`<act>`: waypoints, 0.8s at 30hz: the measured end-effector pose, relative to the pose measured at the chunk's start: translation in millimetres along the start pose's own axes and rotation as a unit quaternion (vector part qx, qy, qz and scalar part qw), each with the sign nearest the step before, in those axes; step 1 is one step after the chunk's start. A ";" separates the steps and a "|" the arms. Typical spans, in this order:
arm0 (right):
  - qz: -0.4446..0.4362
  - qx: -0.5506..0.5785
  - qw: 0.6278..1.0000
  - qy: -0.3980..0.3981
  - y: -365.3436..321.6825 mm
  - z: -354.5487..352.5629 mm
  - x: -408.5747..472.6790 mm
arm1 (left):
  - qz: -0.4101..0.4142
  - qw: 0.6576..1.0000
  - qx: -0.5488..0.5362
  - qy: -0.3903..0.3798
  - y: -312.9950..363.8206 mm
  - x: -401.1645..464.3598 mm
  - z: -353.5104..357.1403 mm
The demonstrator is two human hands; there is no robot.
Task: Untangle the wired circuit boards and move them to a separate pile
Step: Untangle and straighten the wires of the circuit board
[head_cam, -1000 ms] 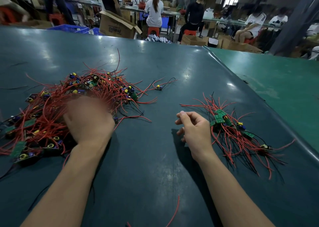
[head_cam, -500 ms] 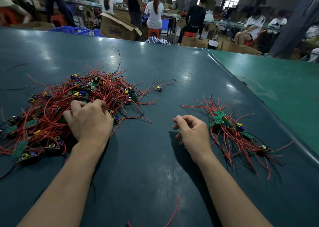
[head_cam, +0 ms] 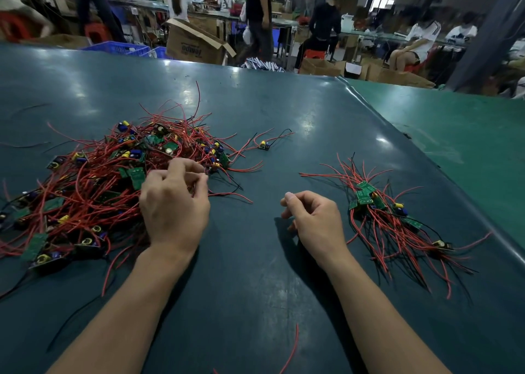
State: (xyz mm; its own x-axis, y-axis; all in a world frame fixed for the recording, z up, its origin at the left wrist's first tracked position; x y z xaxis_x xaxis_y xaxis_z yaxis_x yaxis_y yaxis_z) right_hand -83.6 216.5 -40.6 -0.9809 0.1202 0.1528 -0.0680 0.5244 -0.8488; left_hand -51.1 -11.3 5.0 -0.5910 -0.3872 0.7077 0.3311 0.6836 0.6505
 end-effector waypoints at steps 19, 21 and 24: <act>-0.228 -0.021 0.966 -0.120 -25.3 16.0 -15.0 | 0.012 0.870 -0.439 -0.225 46.9 -46.9 42.6; -0.227 -0.015 0.968 -0.106 -25.3 14.7 -15.4 | 0.045 0.872 -0.425 -0.238 51.3 -47.5 42.9; -0.152 0.112 0.979 -0.075 -24.2 10.0 -9.9 | 0.095 0.884 -0.411 -0.200 57.6 -43.5 36.7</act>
State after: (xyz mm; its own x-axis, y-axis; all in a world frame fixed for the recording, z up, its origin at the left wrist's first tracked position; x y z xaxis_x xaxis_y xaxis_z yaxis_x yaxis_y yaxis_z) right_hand -74.1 194.1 -26.7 -0.9234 -0.1465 0.3547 -0.3835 0.3160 -0.8678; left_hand -33.3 67.7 1.5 -0.6265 0.0482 0.7779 0.7775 -0.0313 0.6281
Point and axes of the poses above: each hand's wrist, its own x-axis towards the middle knuckle, its own z-axis out of the palm, y = z × x, the point moved 5 cm from there along x, towards the middle knuckle, and after that the axes turned 15 degrees about -x, right-handed, at the moved point
